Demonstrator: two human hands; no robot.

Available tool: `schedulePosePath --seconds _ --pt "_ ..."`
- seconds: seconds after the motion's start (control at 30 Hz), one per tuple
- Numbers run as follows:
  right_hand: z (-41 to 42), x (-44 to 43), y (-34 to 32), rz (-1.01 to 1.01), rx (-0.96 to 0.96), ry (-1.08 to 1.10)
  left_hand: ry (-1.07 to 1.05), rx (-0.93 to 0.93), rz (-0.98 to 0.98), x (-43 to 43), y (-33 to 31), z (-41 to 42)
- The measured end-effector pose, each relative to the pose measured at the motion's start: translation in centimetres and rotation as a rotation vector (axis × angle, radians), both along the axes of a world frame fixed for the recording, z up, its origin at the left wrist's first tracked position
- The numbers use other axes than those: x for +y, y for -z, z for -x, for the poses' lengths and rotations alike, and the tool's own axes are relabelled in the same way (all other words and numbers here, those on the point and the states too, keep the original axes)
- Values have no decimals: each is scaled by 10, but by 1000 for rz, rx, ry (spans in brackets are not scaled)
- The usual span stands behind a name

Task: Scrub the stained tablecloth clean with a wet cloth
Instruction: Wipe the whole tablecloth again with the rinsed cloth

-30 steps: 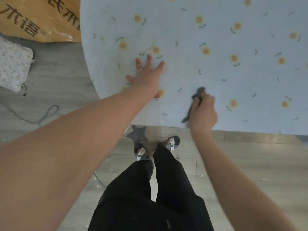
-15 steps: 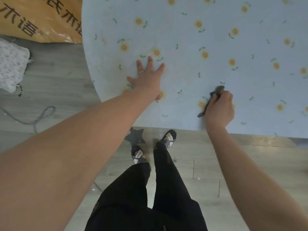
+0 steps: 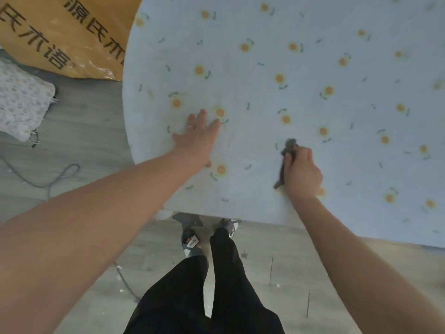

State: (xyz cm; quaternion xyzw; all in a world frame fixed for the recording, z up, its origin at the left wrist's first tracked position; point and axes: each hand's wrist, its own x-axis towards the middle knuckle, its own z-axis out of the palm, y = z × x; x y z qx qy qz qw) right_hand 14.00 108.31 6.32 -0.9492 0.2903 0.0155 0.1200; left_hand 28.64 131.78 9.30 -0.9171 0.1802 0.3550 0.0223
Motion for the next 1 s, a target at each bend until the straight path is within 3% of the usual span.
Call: schedulePosePath --seconds 0.1,0.2,0.4,0.53,0.6,0.73,0.83,0.93,1.0 --pt "-35 -56 -6 21 -35 330 -79 -33 -88 27 -3 -41" --pt "-60 -25 -5 -6 -44 338 -132 30 -136 41 0 -61" --pt "-29 119 -4 -264 179 -444 -191 90 -114 34 -1 -59" --pt "-30 104 -13 -303 250 -712 -191 95 -130 35 -4 -62" --pt "-41 57 -13 -285 265 -579 -196 98 -130 31 -6 -62" --pt "-63 -61 -14 -152 104 45 -214 96 -114 33 -2 -61" --pt "-70 -64 -10 -89 77 231 -232 99 -122 28 -1 -64" --pt "-57 6 -11 -196 184 82 -246 101 -142 23 -4 -65" --pt "-38 57 -13 -269 299 -241 -261 116 -127 20 -5 -65"
